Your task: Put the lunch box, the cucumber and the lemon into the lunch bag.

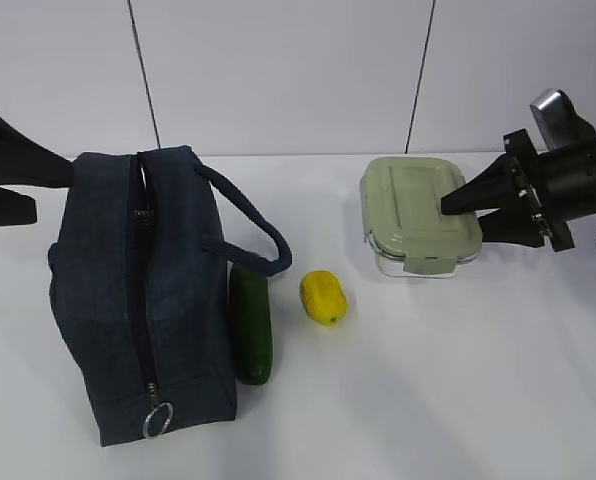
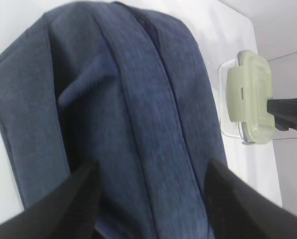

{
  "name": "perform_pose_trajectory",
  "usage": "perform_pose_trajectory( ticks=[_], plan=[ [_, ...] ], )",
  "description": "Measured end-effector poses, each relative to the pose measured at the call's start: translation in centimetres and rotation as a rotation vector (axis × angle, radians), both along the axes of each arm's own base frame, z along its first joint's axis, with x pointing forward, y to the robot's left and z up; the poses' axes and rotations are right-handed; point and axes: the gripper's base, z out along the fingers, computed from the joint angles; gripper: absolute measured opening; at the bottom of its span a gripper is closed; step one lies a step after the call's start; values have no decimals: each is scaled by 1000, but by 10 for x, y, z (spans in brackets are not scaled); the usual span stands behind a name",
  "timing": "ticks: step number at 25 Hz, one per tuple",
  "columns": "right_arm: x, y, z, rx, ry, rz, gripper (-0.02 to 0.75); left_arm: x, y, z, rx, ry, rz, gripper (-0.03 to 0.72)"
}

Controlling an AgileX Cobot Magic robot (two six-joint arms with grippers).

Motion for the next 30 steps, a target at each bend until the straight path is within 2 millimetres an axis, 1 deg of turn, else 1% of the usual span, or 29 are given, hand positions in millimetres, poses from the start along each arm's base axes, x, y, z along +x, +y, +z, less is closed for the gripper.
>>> perform_pose_trajectory(
  ticks=[2,5,11,16,18,24,26,30],
  plan=[
    [0,0,2,-1,-4,-1,354,10,0,-4,-11,13,0,469],
    [-2,0,10,-4,-23,-2,351,17,-1,-11,-15,38,-13,444],
    [-3,2,24,15,-61,-19,351,21,-1,-21,-13,69,-35,397],
    [-3,3,26,23,-63,-22,351,25,-1,-28,-17,86,-38,358],
    [-3,8,27,25,-62,-12,351,27,-1,-31,-28,100,-35,343],
    [-4,37,27,39,-62,58,349,31,-5,-34,-88,105,-38,319],
    [-4,43,29,59,-64,60,349,31,-5,-34,-93,96,-39,318],
    [-3,46,31,85,-66,48,348,31,-5,-33,-100,94,-43,317]
  ],
)
